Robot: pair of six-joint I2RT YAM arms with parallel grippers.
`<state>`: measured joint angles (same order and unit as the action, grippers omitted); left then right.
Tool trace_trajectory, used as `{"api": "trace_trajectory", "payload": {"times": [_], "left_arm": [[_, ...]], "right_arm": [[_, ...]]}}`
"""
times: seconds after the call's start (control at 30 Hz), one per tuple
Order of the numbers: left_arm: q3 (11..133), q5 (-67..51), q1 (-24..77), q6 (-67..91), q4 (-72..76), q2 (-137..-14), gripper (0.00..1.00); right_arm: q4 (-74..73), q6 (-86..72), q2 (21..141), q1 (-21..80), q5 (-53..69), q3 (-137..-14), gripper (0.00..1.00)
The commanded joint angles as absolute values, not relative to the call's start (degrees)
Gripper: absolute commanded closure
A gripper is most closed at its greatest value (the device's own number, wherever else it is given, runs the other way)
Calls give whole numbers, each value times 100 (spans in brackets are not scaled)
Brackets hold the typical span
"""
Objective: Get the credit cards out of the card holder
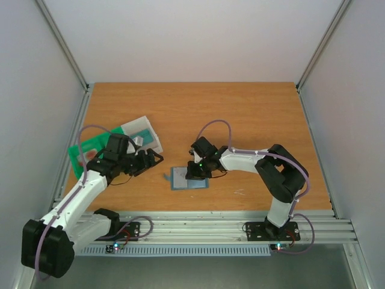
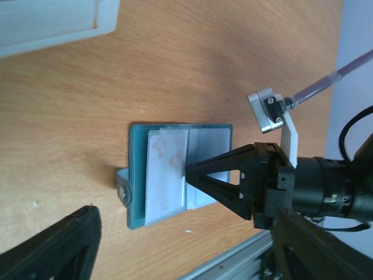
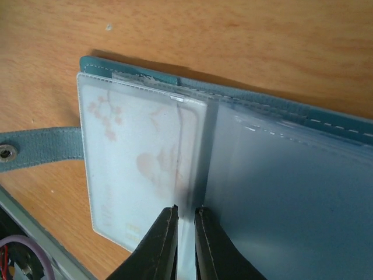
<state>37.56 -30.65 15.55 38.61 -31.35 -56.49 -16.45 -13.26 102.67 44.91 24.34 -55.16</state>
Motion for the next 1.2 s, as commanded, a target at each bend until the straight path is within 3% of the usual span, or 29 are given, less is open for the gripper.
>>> {"api": "trace_trajectory", "payload": {"times": [0.0, 0.17, 0.6, 1.17], "left_arm": [[3393, -3180, 1730, 4332, -2058, -5773, 25], [3084, -3213, 1873, 4608, -1533, -6035, 40], [2920, -3317, 2244, 4936, -278, -7407, 60], [2870, -3291, 2248, 4744, 279, -8306, 67]], "right_arm": [[-1339, -1304, 10324, 4679, 2581, -5397, 90], [-1297, -1274, 10217, 4768, 2601, -5334, 91], [-1156, -1390, 10230, 4769, 2554, -5185, 92], [-1125, -1380, 10278, 4762, 2460, -5107, 92]]}}
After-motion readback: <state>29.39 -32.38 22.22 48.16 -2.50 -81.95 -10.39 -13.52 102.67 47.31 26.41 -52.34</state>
